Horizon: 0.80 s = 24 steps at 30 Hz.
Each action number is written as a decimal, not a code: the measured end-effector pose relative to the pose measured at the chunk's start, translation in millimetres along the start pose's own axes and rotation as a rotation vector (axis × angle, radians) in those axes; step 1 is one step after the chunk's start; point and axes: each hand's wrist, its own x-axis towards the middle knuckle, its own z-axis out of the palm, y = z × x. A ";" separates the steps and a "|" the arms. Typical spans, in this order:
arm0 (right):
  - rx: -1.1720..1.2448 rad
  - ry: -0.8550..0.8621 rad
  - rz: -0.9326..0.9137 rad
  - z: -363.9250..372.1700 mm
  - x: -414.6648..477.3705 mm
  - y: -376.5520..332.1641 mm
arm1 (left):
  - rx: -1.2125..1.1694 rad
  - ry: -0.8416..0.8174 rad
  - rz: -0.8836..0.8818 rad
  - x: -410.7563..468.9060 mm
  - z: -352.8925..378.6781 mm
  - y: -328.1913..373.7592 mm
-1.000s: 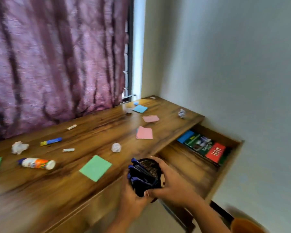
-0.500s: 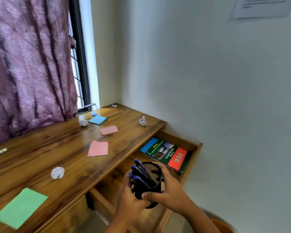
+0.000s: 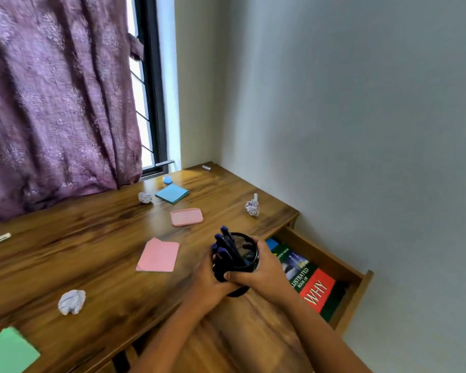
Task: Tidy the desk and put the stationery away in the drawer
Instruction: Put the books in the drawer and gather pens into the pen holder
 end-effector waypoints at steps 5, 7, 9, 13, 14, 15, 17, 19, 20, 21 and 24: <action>0.031 -0.032 -0.034 2.9 86.4 2.9 | 0.087 0.120 -0.007 55.8 -24.2 -2.7; 0.018 -0.032 -0.052 4.4 123.7 5.6 | 0.114 0.169 -0.031 77.5 -31.1 -8.0; 0.025 -0.030 -0.090 5.5 165.0 12.1 | 0.151 0.205 -0.056 104.6 -33.5 -11.5; 0.029 -0.034 -0.126 -0.5 246.3 38.1 | 0.235 0.309 -0.102 164.0 -19.6 -13.1; 0.025 -0.034 -0.122 -5.0 267.2 47.0 | 0.258 0.325 -0.119 179.8 -11.6 -15.5; 0.026 -0.028 -0.108 -10.4 286.9 56.0 | 0.284 0.332 -0.148 194.9 -3.1 -17.2; 0.035 -0.006 -0.074 -19.7 323.3 72.8 | 0.309 0.338 -0.189 221.4 12.2 -17.5; 0.026 0.014 -0.049 -31.0 359.5 88.2 | 0.325 0.350 -0.212 248.2 28.0 -17.2; 0.021 0.026 -0.044 -36.2 377.2 95.0 | 0.329 0.361 -0.220 260.4 34.9 -16.2; 0.012 0.037 -0.038 -40.4 393.8 101.6 | 0.328 0.372 -0.231 270.6 40.7 -15.9; -0.021 0.065 -0.006 -47.7 429.5 119.0 | 0.326 0.397 -0.265 292.8 53.5 -20.3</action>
